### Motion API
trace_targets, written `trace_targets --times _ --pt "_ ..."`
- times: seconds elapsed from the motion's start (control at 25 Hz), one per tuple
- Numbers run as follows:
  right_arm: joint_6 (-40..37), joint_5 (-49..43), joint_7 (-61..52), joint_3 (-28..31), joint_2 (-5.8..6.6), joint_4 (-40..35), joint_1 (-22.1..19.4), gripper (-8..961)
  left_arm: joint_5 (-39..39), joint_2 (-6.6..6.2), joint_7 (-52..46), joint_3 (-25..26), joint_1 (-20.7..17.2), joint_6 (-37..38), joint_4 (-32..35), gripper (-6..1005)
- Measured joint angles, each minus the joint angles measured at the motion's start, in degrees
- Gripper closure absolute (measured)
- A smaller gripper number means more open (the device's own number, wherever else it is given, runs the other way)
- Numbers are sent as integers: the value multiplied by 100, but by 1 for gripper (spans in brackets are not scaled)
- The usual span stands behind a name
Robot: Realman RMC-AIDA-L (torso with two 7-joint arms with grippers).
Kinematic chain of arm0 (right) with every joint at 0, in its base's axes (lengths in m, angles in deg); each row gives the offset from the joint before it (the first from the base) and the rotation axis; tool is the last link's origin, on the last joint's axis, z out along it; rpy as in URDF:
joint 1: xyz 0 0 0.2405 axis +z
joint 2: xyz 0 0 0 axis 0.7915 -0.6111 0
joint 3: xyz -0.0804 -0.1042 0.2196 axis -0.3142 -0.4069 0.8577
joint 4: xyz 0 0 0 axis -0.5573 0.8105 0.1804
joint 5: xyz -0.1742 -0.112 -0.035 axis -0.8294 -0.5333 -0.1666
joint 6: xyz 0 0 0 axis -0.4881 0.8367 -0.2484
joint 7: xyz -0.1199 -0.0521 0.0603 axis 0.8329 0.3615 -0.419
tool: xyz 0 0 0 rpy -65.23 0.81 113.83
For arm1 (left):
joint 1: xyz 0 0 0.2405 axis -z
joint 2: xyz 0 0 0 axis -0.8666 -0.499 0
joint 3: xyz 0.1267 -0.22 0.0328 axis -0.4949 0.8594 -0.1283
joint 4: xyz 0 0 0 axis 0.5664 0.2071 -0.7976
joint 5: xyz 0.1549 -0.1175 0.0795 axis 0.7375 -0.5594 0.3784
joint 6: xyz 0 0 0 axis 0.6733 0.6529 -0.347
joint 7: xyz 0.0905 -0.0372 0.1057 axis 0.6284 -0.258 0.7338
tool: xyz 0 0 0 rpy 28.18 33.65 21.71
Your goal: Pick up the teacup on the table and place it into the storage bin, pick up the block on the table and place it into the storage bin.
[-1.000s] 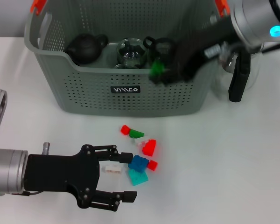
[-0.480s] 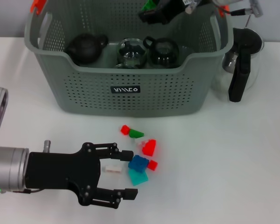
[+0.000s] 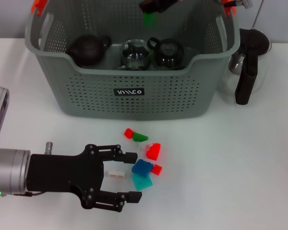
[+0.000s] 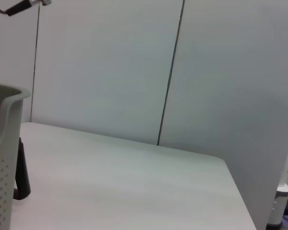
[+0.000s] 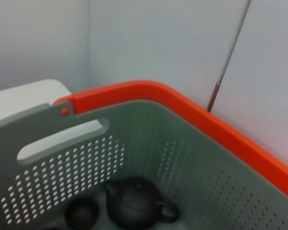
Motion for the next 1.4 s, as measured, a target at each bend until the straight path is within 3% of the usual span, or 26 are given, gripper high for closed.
trace_targets --times 0.12,0.4,0.64,0.88,1.08,1.4 --pt "23 8 -3 3 3 0 18 459 -1 -6 2 0 0 -1 0 185" --pt "21 80 27 -14 -5 -258 -44 237 0 -11 12 8 0 -2 0 185" --pt "-1060 639 110 -57 6 -1406 -451 6 25 -19 7 11 -8 5 3 185" --pt "-2751 729 86 -110 -5 -2527 -1022 7 243 -30 13 8 -55 19 0 185" --pt "-3821 667 49 -143 5 -2731 -1236 7 288 -43 12 99 -69 48 -2 185" --pt "-4105 356 -12 -532 -14 -2232 -1269 5 310 -45 13 132 -40 68 0 185"
